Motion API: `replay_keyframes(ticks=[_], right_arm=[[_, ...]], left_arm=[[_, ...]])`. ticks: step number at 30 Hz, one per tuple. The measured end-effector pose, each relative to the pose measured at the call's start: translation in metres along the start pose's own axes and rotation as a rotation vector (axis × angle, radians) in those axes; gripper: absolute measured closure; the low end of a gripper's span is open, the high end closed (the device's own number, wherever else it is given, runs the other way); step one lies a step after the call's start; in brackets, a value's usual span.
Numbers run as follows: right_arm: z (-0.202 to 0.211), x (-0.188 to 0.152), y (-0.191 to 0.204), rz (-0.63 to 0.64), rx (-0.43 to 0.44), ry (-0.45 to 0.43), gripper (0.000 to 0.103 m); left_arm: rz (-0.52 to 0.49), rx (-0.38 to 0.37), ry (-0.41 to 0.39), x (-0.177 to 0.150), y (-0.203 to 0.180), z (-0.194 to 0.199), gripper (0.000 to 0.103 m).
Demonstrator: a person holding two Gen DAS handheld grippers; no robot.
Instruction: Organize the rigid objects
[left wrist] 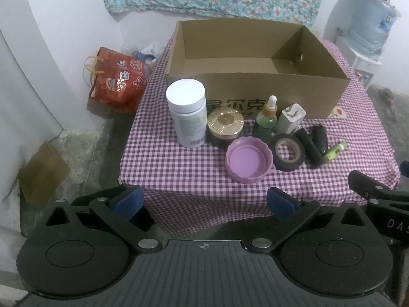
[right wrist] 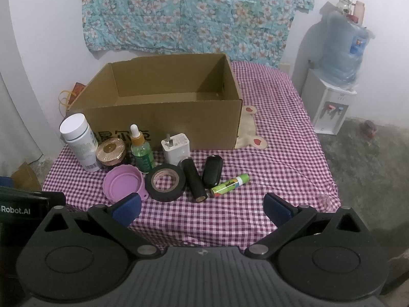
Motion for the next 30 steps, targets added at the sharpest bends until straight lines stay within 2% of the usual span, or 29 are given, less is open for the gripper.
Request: replay_keyframes(ticks=[30], right_arm=[[0.0010, 0.0021, -0.0006, 0.003, 0.001, -0.005, 0.000]], left_arm=[[-0.005, 0.010, 0.002, 0.0005, -0.0010, 0.0008, 0.000]])
Point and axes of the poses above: each gripper's, at about its wrist camera, not at the fingertips, and z roughly against the way its jaws point, y to its left, x to its top, the point moved 3 cm from there along -z, roughly the way its jaws point, and after that the axes turned 13 degrees about z, right-handed, at the moved point
